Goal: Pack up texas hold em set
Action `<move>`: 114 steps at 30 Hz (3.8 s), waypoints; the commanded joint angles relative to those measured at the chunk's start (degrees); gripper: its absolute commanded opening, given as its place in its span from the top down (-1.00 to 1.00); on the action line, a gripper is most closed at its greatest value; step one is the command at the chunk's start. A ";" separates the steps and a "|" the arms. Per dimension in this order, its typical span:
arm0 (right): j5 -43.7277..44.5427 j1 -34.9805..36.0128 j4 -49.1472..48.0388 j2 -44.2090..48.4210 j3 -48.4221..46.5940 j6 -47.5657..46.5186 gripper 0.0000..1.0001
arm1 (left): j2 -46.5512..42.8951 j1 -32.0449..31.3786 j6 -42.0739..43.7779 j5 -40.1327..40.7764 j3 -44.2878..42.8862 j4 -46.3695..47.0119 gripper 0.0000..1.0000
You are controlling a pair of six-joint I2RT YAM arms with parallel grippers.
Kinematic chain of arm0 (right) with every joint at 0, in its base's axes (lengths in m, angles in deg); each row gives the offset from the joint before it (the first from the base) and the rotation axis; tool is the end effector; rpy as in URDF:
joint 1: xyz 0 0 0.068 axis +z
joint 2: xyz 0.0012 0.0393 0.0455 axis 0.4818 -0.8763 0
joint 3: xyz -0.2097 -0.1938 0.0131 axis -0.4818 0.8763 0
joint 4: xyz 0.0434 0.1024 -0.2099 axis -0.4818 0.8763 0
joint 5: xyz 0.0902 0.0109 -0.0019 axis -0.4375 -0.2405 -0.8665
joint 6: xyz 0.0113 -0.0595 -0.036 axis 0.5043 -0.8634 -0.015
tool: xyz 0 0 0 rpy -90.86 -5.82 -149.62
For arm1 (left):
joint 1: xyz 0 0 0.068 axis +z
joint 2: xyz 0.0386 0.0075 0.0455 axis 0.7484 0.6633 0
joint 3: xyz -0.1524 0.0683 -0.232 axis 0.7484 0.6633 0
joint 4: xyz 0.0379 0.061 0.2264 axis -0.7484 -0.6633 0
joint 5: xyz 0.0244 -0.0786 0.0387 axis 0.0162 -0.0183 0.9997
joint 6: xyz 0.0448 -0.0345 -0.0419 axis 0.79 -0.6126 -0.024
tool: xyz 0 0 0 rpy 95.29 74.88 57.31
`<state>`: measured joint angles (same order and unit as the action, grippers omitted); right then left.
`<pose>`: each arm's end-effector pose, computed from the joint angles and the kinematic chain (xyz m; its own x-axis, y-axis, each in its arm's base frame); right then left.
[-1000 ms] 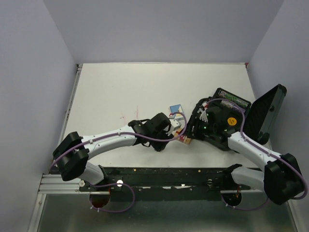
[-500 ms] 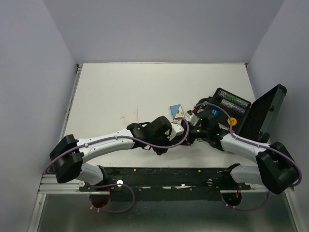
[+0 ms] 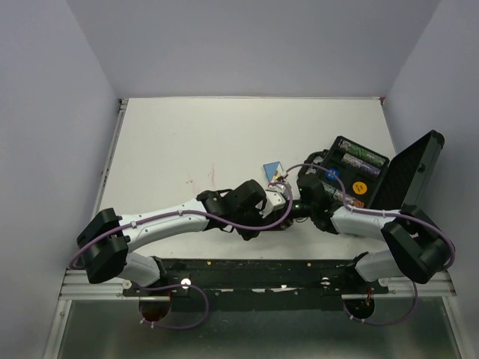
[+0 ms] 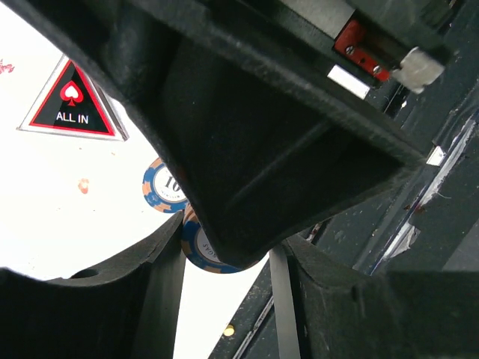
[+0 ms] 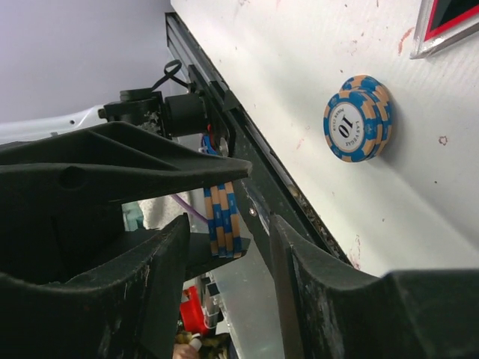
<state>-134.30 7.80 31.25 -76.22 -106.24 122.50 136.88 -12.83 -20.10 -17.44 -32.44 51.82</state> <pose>0.1718 0.1792 0.1886 -0.9871 -0.0108 -0.1597 -0.1527 0.3626 0.9193 0.1257 -0.2435 0.2441 -0.4707 0.6682 -0.5761 0.8644 0.4800 -0.1496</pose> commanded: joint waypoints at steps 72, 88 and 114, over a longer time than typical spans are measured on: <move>59.64 -36.25 43.85 -21.08 -45.39 -32.98 0.99 | -23.80 23.48 -5.95 7.40 2.92 3.70 -0.97; 64.21 -36.33 43.23 -23.19 -44.43 -32.80 0.99 | -23.10 23.48 -5.77 7.05 2.84 3.70 -0.97; 64.39 -36.34 45.60 -23.19 -46.36 -34.03 0.31 | -22.22 23.48 -5.77 6.87 2.49 3.17 -0.97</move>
<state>-74.11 -27.87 74.48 -98.54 -150.89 89.93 114.14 10.56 -25.63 -11.06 -29.55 55.38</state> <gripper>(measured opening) 0.317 0.987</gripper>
